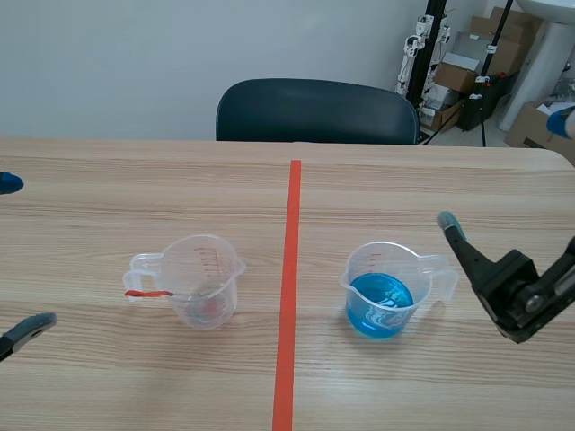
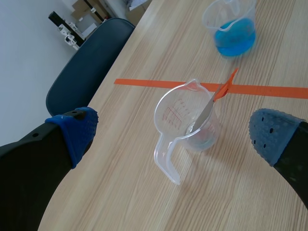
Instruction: Do the redox reaction experiment. return to the home posture
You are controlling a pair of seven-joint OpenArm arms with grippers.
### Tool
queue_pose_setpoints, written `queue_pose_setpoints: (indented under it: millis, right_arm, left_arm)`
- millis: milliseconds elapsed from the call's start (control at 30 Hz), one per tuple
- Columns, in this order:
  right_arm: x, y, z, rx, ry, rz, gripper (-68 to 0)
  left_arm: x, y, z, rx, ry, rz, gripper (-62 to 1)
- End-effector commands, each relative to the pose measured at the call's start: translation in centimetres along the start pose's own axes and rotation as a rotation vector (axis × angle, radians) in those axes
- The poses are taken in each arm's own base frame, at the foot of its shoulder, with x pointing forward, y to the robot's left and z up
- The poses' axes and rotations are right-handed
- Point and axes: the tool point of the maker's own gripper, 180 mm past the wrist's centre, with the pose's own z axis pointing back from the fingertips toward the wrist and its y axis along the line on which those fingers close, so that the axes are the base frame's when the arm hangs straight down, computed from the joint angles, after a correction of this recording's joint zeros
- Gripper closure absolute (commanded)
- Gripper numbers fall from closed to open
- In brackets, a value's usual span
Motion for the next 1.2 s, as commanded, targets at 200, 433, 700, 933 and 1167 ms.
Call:
queue_pose_setpoints:
  millis: [200,433,700,933,1167]
  right_arm:
    - [0.8,-0.3,0.0,-0.011,-0.028,0.005,-67.9]
    - [0.8,-0.3,0.0,-0.011,-0.025,0.005,-67.9]
    - [-1.3,-0.6,0.1,-0.022,0.093,0.009,-67.9]
    - [-0.3,-0.7,0.0,-0.026,0.034,0.02,-67.9]
    - [0.9,-0.6,0.0,-0.022,-0.032,0.02,-67.9]
  left_arm:
    - [1.1,0.3,-0.3,0.033,-0.05,0.02,-62.3]
    - [1.1,0.3,-0.3,0.032,-0.05,0.02,-62.3]
    - [1.1,0.3,-0.3,0.032,-0.05,0.02,-62.3]
    - [1.1,0.3,-0.3,0.032,-0.05,0.02,-62.3]
    - [1.1,0.3,-0.3,0.032,-0.05,0.02,-62.3]
